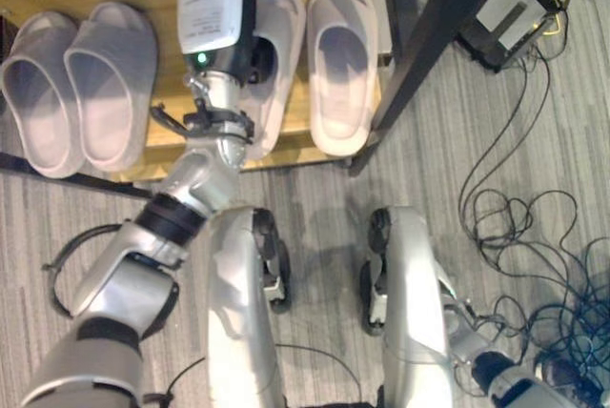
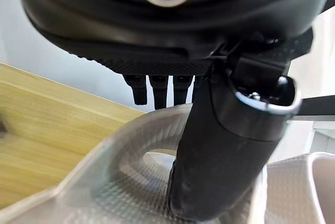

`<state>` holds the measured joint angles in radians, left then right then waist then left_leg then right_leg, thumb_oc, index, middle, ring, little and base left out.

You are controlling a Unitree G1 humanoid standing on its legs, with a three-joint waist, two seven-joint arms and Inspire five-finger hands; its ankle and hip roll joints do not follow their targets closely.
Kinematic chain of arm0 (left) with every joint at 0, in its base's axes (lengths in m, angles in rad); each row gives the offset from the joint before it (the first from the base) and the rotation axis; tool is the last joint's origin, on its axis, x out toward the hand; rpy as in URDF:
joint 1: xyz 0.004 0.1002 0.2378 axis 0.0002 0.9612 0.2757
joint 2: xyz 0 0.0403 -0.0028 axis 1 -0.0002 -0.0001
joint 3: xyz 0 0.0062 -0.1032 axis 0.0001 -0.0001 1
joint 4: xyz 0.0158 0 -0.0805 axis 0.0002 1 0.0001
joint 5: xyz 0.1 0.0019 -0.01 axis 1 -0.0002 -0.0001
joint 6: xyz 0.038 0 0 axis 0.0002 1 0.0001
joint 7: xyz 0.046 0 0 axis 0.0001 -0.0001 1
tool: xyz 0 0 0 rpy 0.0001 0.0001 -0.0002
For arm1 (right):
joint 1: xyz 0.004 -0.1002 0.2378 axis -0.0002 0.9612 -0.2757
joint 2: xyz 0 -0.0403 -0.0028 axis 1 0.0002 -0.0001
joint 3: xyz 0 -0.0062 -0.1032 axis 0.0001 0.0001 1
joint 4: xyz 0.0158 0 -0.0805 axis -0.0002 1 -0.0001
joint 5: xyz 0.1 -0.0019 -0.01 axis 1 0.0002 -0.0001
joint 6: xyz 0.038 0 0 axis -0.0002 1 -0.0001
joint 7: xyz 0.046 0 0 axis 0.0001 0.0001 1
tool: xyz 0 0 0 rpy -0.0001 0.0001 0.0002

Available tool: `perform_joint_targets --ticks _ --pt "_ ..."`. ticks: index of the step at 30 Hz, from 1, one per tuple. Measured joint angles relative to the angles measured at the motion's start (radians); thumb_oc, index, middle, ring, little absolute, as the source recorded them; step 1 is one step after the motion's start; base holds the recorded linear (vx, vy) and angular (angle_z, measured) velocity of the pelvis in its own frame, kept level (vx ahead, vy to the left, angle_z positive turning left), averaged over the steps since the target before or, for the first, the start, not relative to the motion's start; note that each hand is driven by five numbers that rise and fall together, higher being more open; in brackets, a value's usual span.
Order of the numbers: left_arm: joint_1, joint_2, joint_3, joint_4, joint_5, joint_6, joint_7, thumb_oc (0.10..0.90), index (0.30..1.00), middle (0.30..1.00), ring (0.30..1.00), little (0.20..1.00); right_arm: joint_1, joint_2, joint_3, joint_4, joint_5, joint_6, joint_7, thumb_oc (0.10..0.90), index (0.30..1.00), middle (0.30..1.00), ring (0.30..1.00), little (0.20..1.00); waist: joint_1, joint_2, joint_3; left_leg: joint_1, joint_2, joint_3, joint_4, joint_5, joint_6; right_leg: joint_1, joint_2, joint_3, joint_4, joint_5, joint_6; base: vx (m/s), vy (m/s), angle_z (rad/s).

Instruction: Arrange the slippers neatly on the shoe rack.

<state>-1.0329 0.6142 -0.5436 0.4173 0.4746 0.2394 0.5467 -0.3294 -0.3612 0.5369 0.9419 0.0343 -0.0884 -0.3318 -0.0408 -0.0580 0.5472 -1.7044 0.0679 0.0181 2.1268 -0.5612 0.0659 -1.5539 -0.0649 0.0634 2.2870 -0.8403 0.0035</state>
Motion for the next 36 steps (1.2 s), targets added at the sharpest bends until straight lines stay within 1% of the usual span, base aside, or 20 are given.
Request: perform_joint_targets --ticks 5,8,9,14,23,24,26,28,32,36 --pt "0.008 0.009 0.001 -0.017 -0.001 -0.003 0.005 0.800 0.900 0.900 0.900 0.900 0.000 -0.001 0.002 0.006 -0.041 0.020 -0.007 0.800 0.900 0.900 0.900 0.900 0.011 0.000 0.000 0.001 -0.002 0.000 0.001 0.000 -0.001 0.001 0.000 -0.001 0.002 -0.001 -0.001 0.00 0.000 0.00" --pt "0.047 0.040 0.013 -0.074 0.000 -0.008 0.010 0.800 0.900 0.900 0.900 0.900 -0.001 -0.001 0.010 0.005 -0.073 0.023 -0.009 0.800 0.900 0.900 0.900 0.900 0.013 0.000 0.000 0.004 -0.002 0.000 0.003 0.000 -0.001 0.003 -0.001 0.000 0.004 -0.003 -0.002 0.00 0.000 0.00" --pt "0.075 0.040 0.039 -0.095 -0.001 -0.011 0.013 0.800 0.900 0.900 0.900 0.900 0.000 0.000 0.011 0.005 -0.075 0.027 -0.010 0.800 0.900 0.900 0.900 0.900 0.015 0.001 0.000 0.006 -0.002 0.001 0.004 0.000 -0.002 0.005 -0.002 0.001 0.006 -0.005 -0.003 0.00 0.000 0.00" --pt "0.125 0.041 0.071 -0.111 -0.003 -0.010 0.017 0.800 0.900 0.900 0.900 0.900 0.001 0.001 0.029 0.006 -0.099 0.030 -0.019 0.800 0.900 0.900 0.900 0.900 0.019 0.001 0.000 0.012 -0.003 0.001 0.004 0.000 -0.002 0.012 -0.003 0.002 0.008 -0.005 -0.003 0.00 0.000 0.00" --pt "0.151 0.043 0.079 -0.143 -0.036 -0.013 0.035 0.800 0.900 0.900 0.900 0.900 0.004 0.000 0.031 0.011 -0.112 0.032 -0.019 0.800 0.900 0.900 0.900 0.900 0.019 0.002 0.000 0.012 -0.003 0.001 0.004 0.000 -0.003 0.012 -0.003 0.001 0.007 -0.005 -0.003 0.00 0.000 0.00" --pt "0.158 0.043 0.081 -0.154 -0.040 -0.021 0.037 0.800 0.900 0.900 0.900 0.900 0.004 0.001 0.032 0.013 -0.112 0.032 -0.019 0.800 0.900 0.900 0.900 0.900 0.020 0.002 0.000 0.012 -0.003 0.001 0.004 0.000 -0.003 0.012 -0.004 0.001 0.007 -0.006 -0.005 0.00 0.000 0.00" --pt "0.221 0.032 0.142 -0.237 -0.080 -0.050 0.043 0.800 0.900 0.900 0.900 0.900 0.004 0.004 0.038 0.015 -0.112 0.032 -0.025 0.800 0.900 0.900 0.900 0.900 0.017 0.002 0.000 0.012 -0.003 0.001 0.005 -0.003 -0.007 0.011 -0.003 0.001 0.007 -0.006 -0.005 0.00 0.000 0.00" --pt "0.265 0.039 0.161 -0.300 -0.081 -0.085 0.078 0.800 0.900 0.900 0.900 0.900 0.009 0.007 0.038 0.018 -0.112 0.033 -0.025 0.800 0.900 0.900 0.900 0.900 0.023 0.002 0.000 0.012 -0.003 -0.001 0.005 -0.004 -0.009 0.011 -0.002 0.001 0.008 -0.007 -0.005 0.00 0.000 0.00" --pt "0.318 0.040 0.220 -0.360 -0.117 -0.118 0.087 0.800 0.900 0.900 0.900 0.900 0.008 0.010 0.037 0.016 -0.112 0.032 -0.027 0.800 0.900 0.900 0.900 0.900 0.027 0.003 0.000 0.013 -0.003 -0.002 0.006 -0.004 -0.010 0.013 -0.003 0.000 0.008 -0.008 -0.008 0.00 0.000 0.00" --pt "0.358 0.040 0.256 -0.380 -0.117 -0.121 0.103 0.800 0.900 0.900 0.900 0.900 0.009 0.012 0.035 0.017 -0.111 0.032 -0.028 0.800 0.900 0.900 0.900 0.900 0.032 0.005 0.000 0.013 -0.003 -0.002 0.007 -0.005 -0.011 0.012 -0.003 0.000 0.009 -0.008 -0.008 0.00 0.000 0.00"
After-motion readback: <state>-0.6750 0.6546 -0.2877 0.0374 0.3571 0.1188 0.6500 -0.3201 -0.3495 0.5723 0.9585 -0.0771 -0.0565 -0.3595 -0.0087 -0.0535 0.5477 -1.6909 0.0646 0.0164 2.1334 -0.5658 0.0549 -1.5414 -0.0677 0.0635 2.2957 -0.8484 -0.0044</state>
